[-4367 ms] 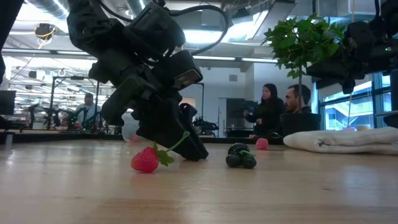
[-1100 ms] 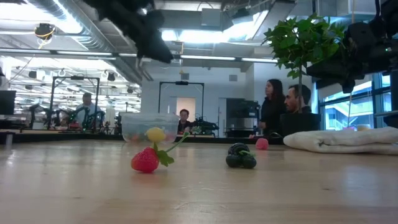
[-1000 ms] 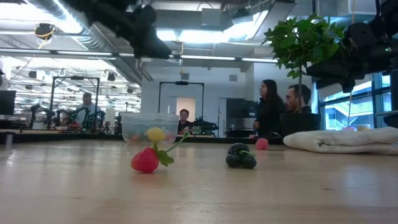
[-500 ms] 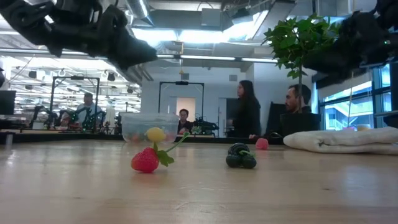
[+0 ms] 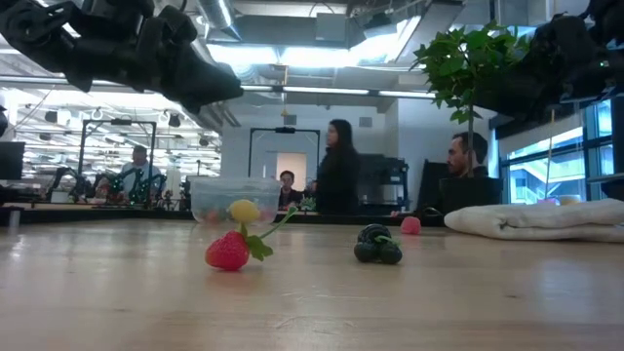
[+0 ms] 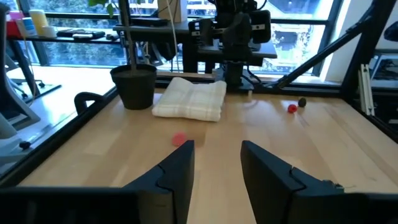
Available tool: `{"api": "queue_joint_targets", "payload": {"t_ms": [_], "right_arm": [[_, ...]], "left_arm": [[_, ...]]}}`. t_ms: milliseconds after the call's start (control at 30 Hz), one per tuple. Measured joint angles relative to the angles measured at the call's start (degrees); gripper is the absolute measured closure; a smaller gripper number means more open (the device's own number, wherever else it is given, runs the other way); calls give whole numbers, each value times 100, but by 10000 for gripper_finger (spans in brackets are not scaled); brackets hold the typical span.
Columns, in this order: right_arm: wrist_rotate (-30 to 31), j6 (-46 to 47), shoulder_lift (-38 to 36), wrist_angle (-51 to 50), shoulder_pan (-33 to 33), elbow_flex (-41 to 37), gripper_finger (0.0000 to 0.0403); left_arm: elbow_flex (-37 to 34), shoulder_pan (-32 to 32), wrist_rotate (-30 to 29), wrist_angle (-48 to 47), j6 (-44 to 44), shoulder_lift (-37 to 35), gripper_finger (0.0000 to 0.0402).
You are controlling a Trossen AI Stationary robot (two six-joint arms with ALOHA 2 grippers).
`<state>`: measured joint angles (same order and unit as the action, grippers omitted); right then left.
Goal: Pick and placing Produce into tupperware
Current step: Put the pink peach into the transparent bin
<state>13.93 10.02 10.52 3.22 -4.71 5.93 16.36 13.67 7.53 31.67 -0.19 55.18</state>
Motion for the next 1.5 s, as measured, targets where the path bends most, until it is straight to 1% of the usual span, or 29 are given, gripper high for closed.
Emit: {"api": "queue_joint_targets", "payload": {"t_ms": [200, 367, 500, 633, 767, 1000, 1067, 1200, 1333, 1400, 1500], "right_arm": [[0, -1, 0, -2, 0, 0, 180], [0, 16, 0, -11, 0, 0, 180], [1, 184, -1, -54, 0, 0, 180], [0, 149, 0, -127, 0, -4, 180], [0, 166, -2, -158, 0, -4, 180], [-4, 47, 4, 131, 0, 6, 180], [-46, -200, 83, -95, 0, 110, 180], [-158, -461, 589, -506, 2, 549, 180], [-145, -467, 1550, -816, 1, 1128, 180], [91, -382, 2122, -951, 4, 1500, 180], [844, -62, 3028, -1406, 0, 2112, 180]], "left_arm": [[-2, -28, 0, -29, 49, 36, 278], [-2, -40, 110, -311, 51, 36, 271], [-2, -37, 111, -508, -12, 36, 241], [-2, -37, 55, -528, 50, 36, 205], [-2, -35, 54, -530, 76, 36, 184], [-2, -35, 46, -548, 321, 36, 186], [-2, -35, 46, -546, 426, 36, 187], [-2, -35, 42, -545, 527, 36, 187], [-2, -33, -105, -547, 529, 36, 188], [-2, -33, -253, -545, 532, 36, 188], [-2, -31, -401, -545, 534, 36, 188]]}}
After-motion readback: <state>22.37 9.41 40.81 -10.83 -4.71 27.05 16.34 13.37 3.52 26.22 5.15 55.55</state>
